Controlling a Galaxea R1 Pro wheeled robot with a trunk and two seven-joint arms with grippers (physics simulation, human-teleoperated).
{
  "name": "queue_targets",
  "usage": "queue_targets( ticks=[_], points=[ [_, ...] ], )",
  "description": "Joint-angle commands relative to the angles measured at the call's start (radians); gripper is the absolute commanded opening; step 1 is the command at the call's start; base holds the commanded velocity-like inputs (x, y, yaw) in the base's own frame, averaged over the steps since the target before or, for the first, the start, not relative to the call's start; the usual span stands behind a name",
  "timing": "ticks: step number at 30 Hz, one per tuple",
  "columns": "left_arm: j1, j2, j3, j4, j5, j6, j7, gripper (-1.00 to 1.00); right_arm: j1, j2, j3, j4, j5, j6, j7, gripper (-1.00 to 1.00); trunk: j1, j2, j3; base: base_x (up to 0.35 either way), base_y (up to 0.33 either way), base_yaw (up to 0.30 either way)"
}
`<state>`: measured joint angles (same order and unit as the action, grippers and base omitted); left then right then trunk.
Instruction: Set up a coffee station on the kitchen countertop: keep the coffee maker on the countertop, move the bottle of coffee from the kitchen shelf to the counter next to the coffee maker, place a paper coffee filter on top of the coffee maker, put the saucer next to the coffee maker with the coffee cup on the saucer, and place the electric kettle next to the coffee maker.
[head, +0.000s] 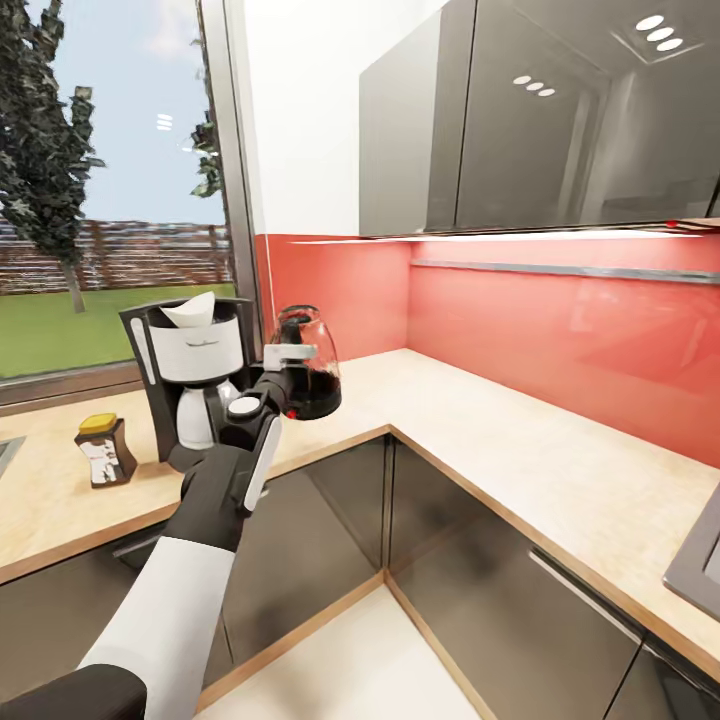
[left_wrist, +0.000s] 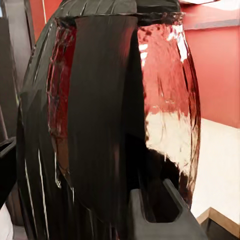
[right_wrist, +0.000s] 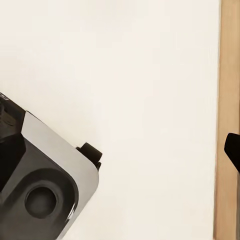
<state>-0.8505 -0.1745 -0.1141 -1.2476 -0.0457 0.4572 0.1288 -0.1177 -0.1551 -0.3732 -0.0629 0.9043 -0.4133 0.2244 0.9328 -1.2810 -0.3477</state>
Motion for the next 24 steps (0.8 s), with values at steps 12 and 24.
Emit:
queue_targets(
  ticks=[12,24],
  points=[
    [-0.001,0.000,-0.003,0.046,-0.005,-0.027,0.011,-1.00,0.000,0.000,-0.009,0.000,0.002,-0.002,0.007,1.00,0.000,-0.001,-0.001,0.064,-0.027,0.136],
    [-0.001,0.000,-0.003,0.046,-0.003,-0.027,0.033,-1.00,0.000,0.000,-0.009,0.000,0.002,-0.001,0.007,1.00,0.000,-0.001,-0.001,0.032,-0.055,0.086]
  ],
)
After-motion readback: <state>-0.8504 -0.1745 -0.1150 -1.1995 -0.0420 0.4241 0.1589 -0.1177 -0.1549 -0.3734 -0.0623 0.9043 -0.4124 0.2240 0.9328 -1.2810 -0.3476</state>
